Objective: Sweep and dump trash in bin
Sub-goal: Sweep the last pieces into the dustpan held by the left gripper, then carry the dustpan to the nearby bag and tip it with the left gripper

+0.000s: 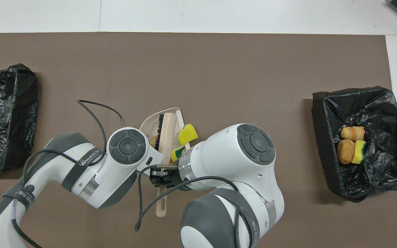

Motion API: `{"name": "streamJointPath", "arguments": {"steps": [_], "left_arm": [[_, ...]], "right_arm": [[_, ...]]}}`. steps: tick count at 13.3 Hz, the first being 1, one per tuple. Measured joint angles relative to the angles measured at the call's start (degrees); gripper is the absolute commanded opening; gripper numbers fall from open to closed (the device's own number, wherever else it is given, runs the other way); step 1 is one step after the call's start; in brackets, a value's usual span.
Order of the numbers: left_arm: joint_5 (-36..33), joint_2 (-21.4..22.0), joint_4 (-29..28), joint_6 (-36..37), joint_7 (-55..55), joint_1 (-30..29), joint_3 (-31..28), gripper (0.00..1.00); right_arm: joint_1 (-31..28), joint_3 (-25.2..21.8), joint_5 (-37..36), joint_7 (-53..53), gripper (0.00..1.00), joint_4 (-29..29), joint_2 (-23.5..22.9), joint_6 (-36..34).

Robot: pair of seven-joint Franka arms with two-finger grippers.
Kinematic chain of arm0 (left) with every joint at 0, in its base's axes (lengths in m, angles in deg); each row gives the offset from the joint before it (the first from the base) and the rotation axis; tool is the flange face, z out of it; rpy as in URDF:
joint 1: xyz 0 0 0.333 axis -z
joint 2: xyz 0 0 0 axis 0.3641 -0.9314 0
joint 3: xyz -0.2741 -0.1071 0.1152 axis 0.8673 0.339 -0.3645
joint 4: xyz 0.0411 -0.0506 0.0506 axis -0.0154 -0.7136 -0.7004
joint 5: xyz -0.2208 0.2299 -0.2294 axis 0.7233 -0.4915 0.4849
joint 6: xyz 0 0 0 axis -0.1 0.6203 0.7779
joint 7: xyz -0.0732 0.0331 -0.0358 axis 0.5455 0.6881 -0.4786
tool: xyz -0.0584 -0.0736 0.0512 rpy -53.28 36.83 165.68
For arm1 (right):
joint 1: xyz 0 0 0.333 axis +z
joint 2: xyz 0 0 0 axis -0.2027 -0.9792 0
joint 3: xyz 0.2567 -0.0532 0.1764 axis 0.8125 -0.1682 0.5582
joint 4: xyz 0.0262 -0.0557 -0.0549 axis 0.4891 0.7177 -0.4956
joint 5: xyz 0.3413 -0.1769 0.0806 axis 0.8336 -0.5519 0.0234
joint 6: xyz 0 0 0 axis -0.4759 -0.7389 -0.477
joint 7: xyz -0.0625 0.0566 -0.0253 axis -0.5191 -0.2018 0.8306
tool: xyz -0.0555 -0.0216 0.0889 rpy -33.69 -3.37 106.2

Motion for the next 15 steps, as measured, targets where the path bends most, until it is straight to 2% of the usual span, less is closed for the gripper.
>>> {"name": "streamJointPath", "arguments": {"steps": [7,10,12,15], "left_arm": [[0.6,0.5,-0.8,-1.4,-5.6,0.0,-0.8,0.00],[5.8,1.3,-0.6,-3.3,-12.0,0.0,-4.1,0.00],[8.5,3.6,-0.5,-3.4,-18.1,-0.1,-7.2,0.00],[10.4,8.3,-0.6,-2.3,-26.5,-0.2,-12.4,0.00]], "right_arm": [[-6.2,-0.4,-13.9,-0.2,0.00,0.0,0.1,-7.1],[-7.9,-0.4,-22.0,-2.7,0.00,0.4,0.1,-12.0],[-7.8,-0.3,-26.0,-2.8,0.00,1.7,0.7,-13.7],[-6.9,0.1,-26.9,-2.2,0.00,6.2,3.7,-13.7]]}}
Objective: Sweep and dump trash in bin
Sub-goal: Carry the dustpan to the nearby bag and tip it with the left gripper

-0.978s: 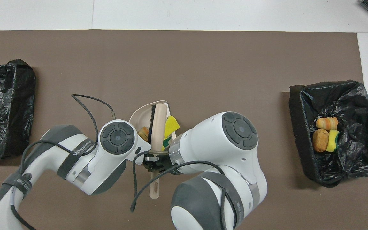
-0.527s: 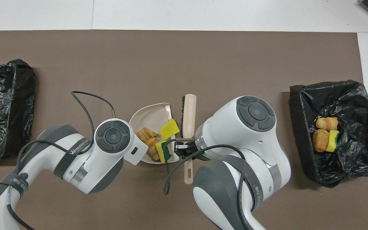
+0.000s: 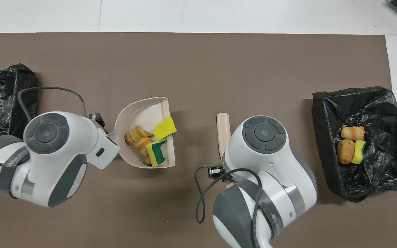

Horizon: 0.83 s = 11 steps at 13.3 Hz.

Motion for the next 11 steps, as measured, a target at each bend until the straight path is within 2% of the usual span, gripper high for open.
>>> {"name": "streamJointPath", "arguments": {"steps": [2,6,11], "left_arm": [[0.1,2.4,0.0,3.0,-3.9,-0.1,-4.6,0.00],[0.2,5.6,1.0,6.6,-18.0,-0.5,-20.2,0.00],[0.1,4.1,7.8,6.6,-30.0,-0.6,-36.4,0.00]], "right_arm": [[1.5,0.1,0.0,0.3,0.00,1.7,1.6,0.2],[9.1,0.5,0.0,7.9,0.00,3.4,1.2,4.3],[20.9,0.8,0.0,19.9,0.00,4.4,-5.1,13.8]]}}
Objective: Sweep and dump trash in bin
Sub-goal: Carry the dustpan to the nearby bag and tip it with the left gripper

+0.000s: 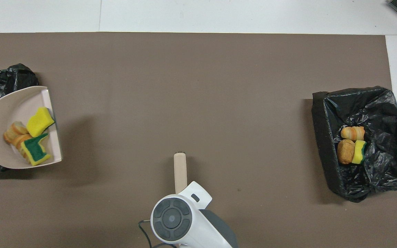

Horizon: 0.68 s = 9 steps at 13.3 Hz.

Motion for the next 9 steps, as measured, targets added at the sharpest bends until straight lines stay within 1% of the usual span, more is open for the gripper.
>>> {"name": "streamJointPath", "arguments": {"steps": [2,3,4,5,6,9], "left_arm": [[-0.3,-3.9,6.1,-0.5,-8.1,-0.1,-6.8,0.00],[-1.0,-6.2,8.5,-2.1,-10.7,-0.7,-8.4,0.00],[-2.3,-8.4,9.8,-4.9,-11.8,-1.6,-8.6,0.00],[-3.9,-10.2,10.3,-7.3,-11.9,-1.8,-8.6,0.00],[-6.3,-12.1,10.5,-9.7,-11.9,-1.9,-8.5,0.00],[-12.5,-16.8,10.9,-16.2,-11.1,-1.9,-8.3,0.00]], "right_arm": [[2.1,0.0,0.0,0.4,0.00,0.0,-2.3,1.3],[2.4,0.0,0.0,0.4,0.00,0.1,-2.8,2.0],[2.4,0.0,0.0,0.4,0.28,0.1,-2.9,2.3],[2.4,-0.1,0.0,0.4,0.48,0.1,-3.0,2.4],[2.4,-0.2,0.0,0.4,0.99,0.1,-3.0,2.4],[2.2,-0.4,-0.1,0.4,1.00,-0.8,-2.9,1.5]]}}
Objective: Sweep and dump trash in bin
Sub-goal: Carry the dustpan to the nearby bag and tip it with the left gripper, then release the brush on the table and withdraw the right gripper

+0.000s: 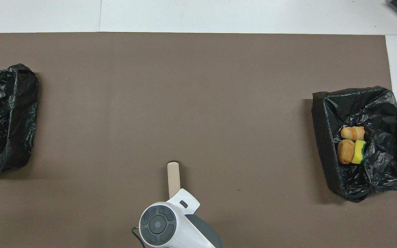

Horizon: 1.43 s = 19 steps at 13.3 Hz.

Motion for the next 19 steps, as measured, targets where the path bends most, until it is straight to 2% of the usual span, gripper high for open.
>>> {"name": "streamJointPath", "arguments": {"steps": [2,5,8,10,14,19], "left_arm": [[-3.2,-1.4,0.2,-1.1,0.1,0.0,0.0,0.00],[-15.9,-1.6,0.5,-1.0,6.6,0.3,0.5,0.00],[-23.0,-1.6,0.9,0.9,12.1,1.0,0.8,0.00],[-28.6,-1.5,0.9,2.3,13.5,1.2,0.9,0.00],[-41.2,-0.8,1.8,7.6,18.6,1.3,4.0,0.00],[-44.8,0.0,6.3,10.5,20.0,1.3,5.5,0.00]], "right_arm": [[-1.3,-0.4,-0.1,0.0,1.00,-2.7,0.4,-2.4],[-7.3,-0.7,-0.6,-3.1,1.00,-8.3,2.5,-8.6],[-15.7,-1.1,-3.0,-14.8,1.00,-16.5,3.8,-17.7],[-20.0,-1.2,-5.3,-21.1,1.00,-20.4,3.8,-21.4],[-29.1,-1.3,-6.3,-31.6,1.00,-23.4,3.7,-24.9],[-42.0,-2.2,-8.5,-44.9,1.00,-24.0,3.7,-25.1]]}}
